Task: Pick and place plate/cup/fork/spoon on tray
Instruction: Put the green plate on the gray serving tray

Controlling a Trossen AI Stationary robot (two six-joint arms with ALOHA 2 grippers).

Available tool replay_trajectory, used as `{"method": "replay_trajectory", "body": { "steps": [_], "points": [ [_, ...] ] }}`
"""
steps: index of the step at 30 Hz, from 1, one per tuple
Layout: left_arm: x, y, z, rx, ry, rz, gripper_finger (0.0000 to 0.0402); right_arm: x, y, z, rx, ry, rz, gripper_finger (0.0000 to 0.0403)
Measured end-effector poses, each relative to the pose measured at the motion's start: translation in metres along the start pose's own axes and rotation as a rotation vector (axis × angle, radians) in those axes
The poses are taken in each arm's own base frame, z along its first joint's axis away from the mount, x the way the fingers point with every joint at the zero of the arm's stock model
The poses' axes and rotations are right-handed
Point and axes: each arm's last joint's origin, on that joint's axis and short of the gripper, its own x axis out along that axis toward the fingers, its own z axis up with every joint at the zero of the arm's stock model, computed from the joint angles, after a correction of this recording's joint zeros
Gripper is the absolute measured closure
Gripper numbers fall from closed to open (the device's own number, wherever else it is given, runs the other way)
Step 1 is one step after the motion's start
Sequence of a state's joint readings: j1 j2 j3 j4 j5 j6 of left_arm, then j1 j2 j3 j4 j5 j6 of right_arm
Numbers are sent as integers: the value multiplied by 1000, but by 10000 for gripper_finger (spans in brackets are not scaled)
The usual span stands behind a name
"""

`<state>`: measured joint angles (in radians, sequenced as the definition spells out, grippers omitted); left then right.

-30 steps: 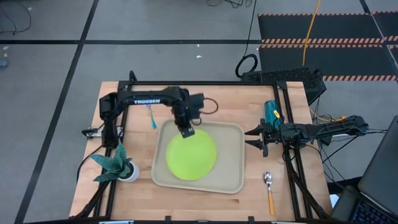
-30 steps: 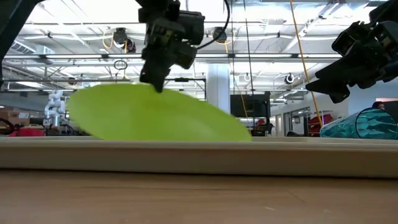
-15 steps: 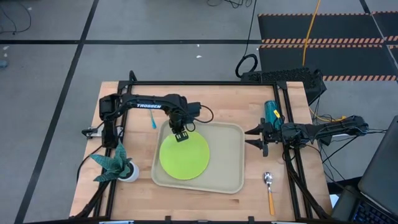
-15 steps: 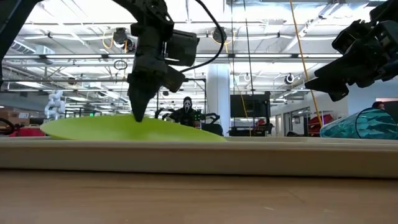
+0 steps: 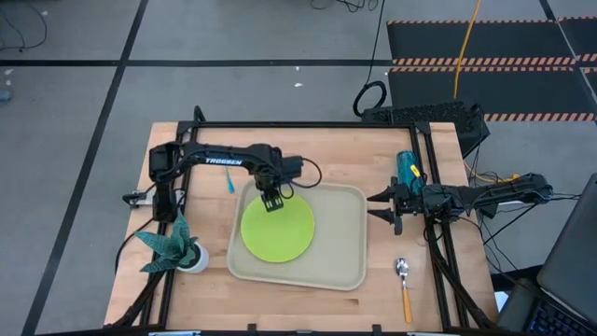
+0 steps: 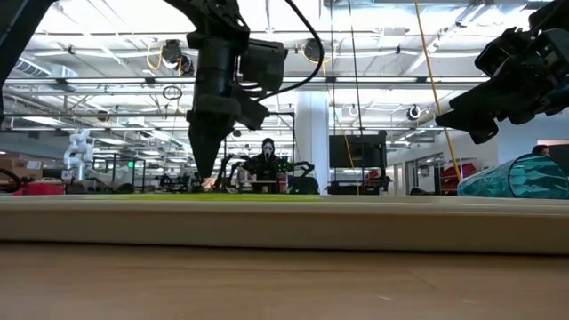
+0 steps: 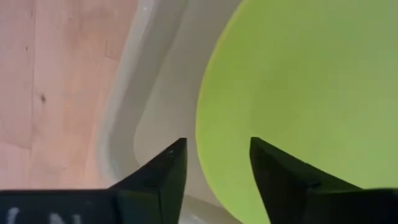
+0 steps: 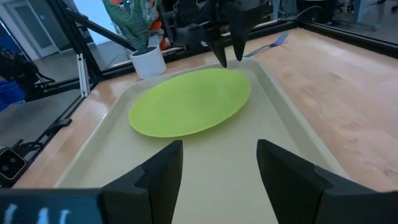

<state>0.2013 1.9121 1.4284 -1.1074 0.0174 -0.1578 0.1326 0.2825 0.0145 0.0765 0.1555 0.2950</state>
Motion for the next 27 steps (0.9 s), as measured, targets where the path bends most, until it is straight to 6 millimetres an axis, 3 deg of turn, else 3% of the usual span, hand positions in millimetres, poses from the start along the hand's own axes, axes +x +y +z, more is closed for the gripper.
{"method": "replay_trajectory", "body": {
  "steps": [9,19,27],
  "points": [
    [1,-11,0,51,-21,16,189,0,0,0,0,0,0,204],
    [41,-36,-15,106,-53,10,188,0,0,0,0,-1,0,204],
    [44,-51,-20,111,-71,7,188,0,-1,0,-8,-9,-27,204]
  ]
}}
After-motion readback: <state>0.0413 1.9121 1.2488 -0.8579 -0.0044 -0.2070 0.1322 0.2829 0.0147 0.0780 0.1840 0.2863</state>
